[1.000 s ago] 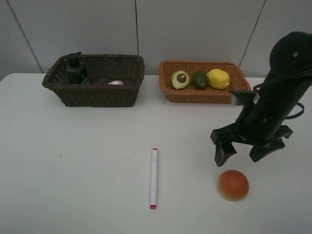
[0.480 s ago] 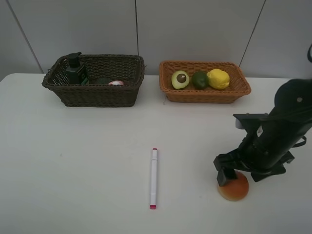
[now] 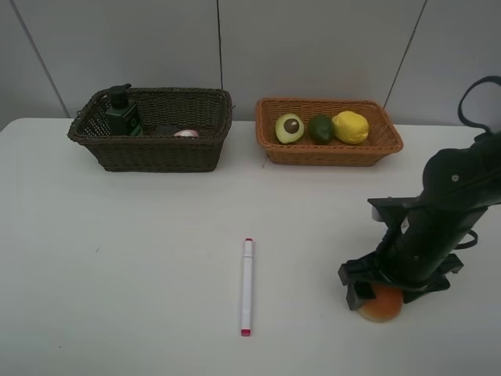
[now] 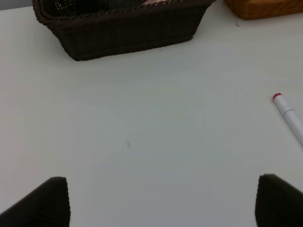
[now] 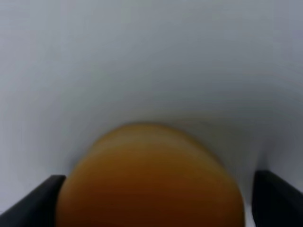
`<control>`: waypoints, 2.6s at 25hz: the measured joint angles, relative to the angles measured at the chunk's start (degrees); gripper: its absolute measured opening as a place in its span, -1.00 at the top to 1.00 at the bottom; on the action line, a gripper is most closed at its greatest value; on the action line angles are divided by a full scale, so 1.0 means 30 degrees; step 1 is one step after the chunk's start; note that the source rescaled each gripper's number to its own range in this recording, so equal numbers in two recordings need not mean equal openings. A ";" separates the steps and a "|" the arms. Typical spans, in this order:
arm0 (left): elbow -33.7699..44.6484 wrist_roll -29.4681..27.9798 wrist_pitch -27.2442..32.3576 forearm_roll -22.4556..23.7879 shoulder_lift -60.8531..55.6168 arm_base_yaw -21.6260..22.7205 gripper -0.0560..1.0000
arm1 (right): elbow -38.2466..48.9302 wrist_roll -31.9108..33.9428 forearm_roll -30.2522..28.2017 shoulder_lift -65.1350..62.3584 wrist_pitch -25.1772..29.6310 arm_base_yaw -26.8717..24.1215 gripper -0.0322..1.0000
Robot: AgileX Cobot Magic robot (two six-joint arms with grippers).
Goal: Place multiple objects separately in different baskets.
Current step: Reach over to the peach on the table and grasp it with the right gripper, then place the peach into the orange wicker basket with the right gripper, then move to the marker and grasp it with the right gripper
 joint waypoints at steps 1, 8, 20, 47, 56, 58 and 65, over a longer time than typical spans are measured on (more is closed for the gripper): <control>0.0000 0.0000 0.0000 0.0000 0.0000 0.0000 -1.00 | 0.0000 0.0000 -0.0059 0.0006 -0.0022 0.0000 -0.45; 0.0000 0.0000 0.0000 0.0000 0.0000 0.0021 -1.00 | 0.0000 0.0000 -0.0059 -0.0036 0.0283 0.0000 -0.21; 0.0000 0.0000 0.0000 0.0000 0.0000 0.0021 -1.00 | -0.7254 0.0000 -0.2344 -0.1771 0.4844 -0.0642 -0.21; 0.0000 0.0000 0.0000 0.0000 0.0000 0.0021 -1.00 | -2.7352 -0.1283 -0.3624 1.0390 1.2102 -0.3780 -0.98; 0.0000 0.0000 0.0000 0.0000 0.0000 0.0021 -1.00 | -2.1926 -0.0955 -0.0735 0.3227 1.2227 -0.3753 -0.99; 0.0000 0.0000 0.0000 0.0000 0.0000 0.0021 -1.00 | -1.9107 -0.0475 -0.0312 0.1190 1.2227 -0.3387 -0.99; 0.0000 0.0000 0.0000 0.0000 0.0000 0.0021 -1.00 | -1.1102 0.3354 0.0012 -0.2750 1.2132 0.2022 -0.99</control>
